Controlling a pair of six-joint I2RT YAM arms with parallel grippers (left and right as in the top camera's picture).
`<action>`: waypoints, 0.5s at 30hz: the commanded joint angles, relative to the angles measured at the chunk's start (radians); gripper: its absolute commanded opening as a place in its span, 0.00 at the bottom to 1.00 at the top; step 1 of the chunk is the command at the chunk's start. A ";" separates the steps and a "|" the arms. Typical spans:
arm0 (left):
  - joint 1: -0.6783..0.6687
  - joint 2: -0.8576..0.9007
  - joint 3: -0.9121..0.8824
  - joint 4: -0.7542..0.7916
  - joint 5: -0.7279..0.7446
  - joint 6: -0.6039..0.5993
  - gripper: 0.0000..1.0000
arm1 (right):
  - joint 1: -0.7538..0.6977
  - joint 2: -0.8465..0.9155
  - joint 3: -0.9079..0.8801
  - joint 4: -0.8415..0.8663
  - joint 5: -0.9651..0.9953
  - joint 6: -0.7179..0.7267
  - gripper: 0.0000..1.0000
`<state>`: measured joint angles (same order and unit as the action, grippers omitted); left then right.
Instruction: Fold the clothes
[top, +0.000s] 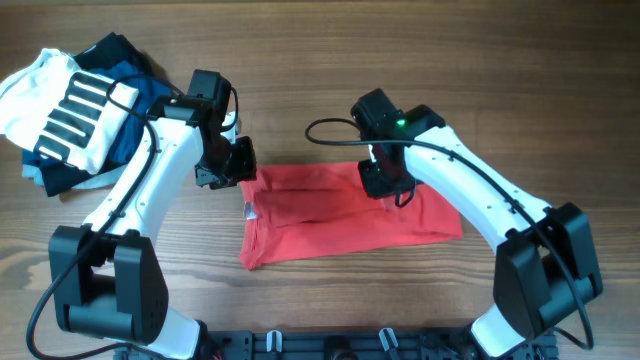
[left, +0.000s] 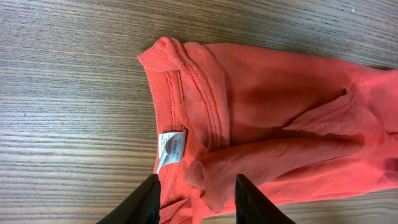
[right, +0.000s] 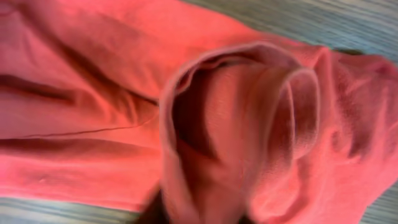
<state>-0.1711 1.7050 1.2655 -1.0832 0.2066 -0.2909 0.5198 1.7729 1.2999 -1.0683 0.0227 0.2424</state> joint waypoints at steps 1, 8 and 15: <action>-0.001 -0.005 0.014 -0.001 -0.010 -0.006 0.39 | 0.016 0.019 0.016 0.000 -0.033 -0.004 0.65; -0.001 -0.005 0.014 -0.005 -0.010 -0.006 0.39 | 0.016 0.015 0.016 -0.010 -0.038 -0.010 0.68; -0.001 -0.005 0.003 -0.047 -0.010 -0.005 0.57 | 0.016 -0.019 0.016 -0.005 0.061 0.034 0.68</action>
<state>-0.1711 1.7050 1.2655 -1.1179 0.2066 -0.2951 0.5335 1.7729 1.2999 -1.0767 0.0254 0.2443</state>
